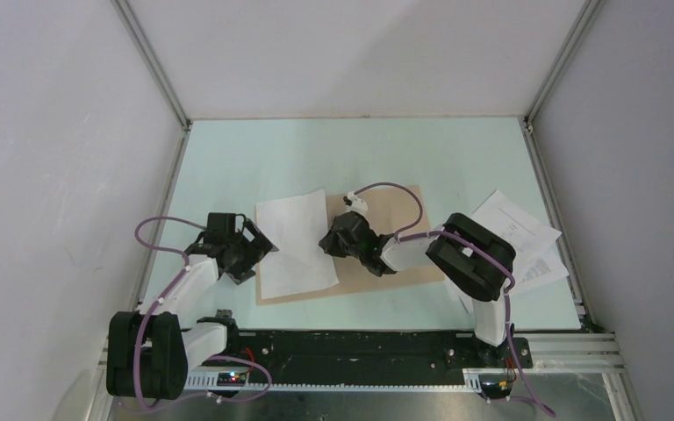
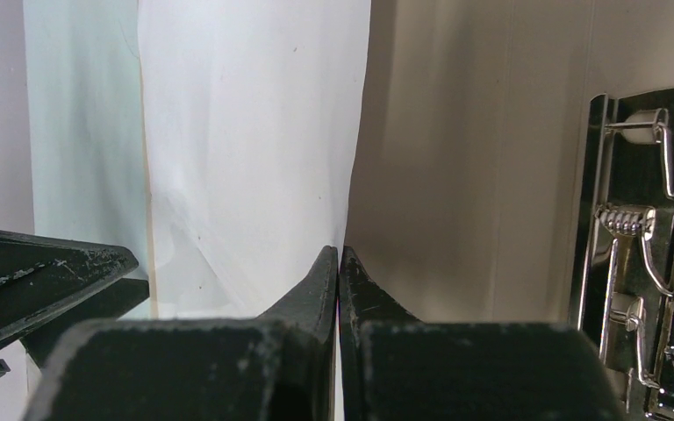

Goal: Put the files into the folder

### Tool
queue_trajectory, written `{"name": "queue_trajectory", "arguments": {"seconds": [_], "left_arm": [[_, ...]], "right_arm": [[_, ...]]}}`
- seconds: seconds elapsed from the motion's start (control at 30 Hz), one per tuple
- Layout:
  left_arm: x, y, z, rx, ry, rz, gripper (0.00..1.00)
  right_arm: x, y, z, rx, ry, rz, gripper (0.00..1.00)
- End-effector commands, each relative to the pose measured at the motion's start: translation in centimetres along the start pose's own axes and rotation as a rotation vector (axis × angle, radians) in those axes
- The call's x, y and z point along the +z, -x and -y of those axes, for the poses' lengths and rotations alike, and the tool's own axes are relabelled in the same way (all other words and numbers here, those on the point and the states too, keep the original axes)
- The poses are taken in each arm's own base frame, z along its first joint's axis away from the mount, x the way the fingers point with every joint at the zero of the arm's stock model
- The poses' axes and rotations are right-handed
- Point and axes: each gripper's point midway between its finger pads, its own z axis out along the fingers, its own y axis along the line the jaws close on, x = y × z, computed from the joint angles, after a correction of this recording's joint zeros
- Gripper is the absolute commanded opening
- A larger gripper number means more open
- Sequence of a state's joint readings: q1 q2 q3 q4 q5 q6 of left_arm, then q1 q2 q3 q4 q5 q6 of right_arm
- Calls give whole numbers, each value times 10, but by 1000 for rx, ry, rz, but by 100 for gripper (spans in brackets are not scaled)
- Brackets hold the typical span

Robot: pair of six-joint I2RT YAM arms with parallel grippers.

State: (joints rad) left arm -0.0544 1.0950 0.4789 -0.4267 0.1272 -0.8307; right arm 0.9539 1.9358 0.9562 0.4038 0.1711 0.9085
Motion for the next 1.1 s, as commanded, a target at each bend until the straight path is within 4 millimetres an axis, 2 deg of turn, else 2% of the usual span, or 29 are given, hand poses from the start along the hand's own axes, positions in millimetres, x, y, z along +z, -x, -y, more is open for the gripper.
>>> {"name": "queue_trajectory", "arguments": {"seconds": [0.0, 1.07], "left_arm": [[3, -13, -9, -6, 33, -44, 100], [3, -12, -10, -6, 36, -39, 100]], "right_arm": [[0, 0, -10, 12, 29, 17, 0], [-6, -19, -8, 3, 9, -8, 0]]}}
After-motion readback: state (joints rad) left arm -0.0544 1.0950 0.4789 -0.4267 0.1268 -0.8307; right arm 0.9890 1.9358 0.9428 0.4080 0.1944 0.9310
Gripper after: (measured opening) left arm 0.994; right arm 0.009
